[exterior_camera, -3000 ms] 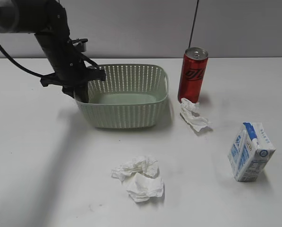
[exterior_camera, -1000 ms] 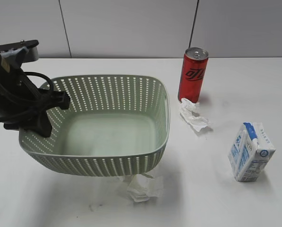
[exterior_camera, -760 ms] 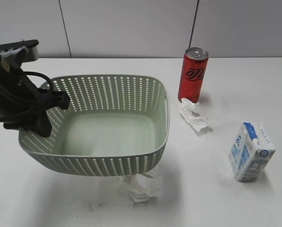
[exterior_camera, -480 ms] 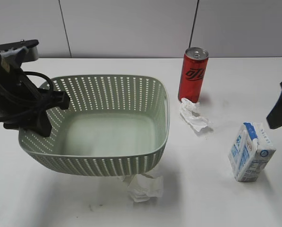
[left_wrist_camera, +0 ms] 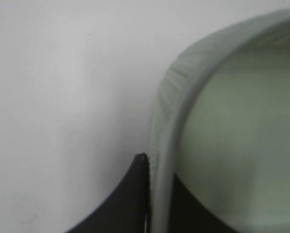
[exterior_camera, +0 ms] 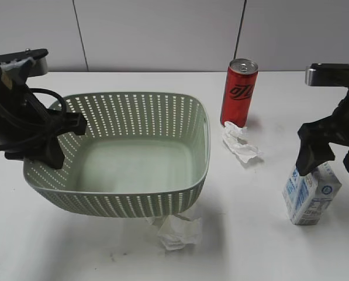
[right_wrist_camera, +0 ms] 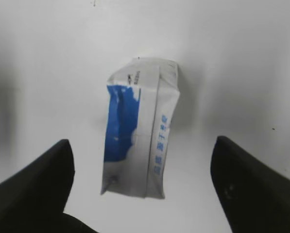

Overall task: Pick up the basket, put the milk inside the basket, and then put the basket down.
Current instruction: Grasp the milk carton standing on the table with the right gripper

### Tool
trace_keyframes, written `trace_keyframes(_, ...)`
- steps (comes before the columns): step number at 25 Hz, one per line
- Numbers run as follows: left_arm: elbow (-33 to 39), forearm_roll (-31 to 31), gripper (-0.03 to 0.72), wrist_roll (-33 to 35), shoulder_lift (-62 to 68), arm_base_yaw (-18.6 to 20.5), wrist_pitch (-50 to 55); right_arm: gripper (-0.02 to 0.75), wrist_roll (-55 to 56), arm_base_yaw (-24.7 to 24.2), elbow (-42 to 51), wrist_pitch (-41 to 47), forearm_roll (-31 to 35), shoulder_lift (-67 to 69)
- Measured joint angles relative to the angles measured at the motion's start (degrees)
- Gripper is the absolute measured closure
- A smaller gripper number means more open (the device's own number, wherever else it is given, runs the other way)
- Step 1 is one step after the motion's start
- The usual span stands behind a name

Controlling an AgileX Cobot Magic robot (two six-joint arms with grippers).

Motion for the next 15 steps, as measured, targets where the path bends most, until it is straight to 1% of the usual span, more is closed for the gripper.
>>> trace_keyframes(7,0.00,-0.10,0.688,0.00,0.00,0.00,0.00,0.073,0.56,0.00,0.00,-2.34,-0.20,8.07)
trace_keyframes(9,0.00,-0.10,0.688,0.00,0.00,0.00,0.00,0.088,0.56,0.00,0.00,-2.45,-0.20,9.31)
trace_keyframes(11,0.00,-0.10,0.688,0.00,0.00,0.00,0.00,0.129,0.62,0.00,0.00,-2.51,-0.20,9.65)
trace_keyframes(14,0.00,-0.10,0.688,0.00,0.00,0.00,0.00,0.237,0.62,0.00,-0.01,-2.51,-0.13,9.70)
trace_keyframes(15,0.00,-0.10,0.688,0.00,0.00,0.00,0.00,0.283,0.68,0.00,-0.01,-2.51,0.02,9.70)
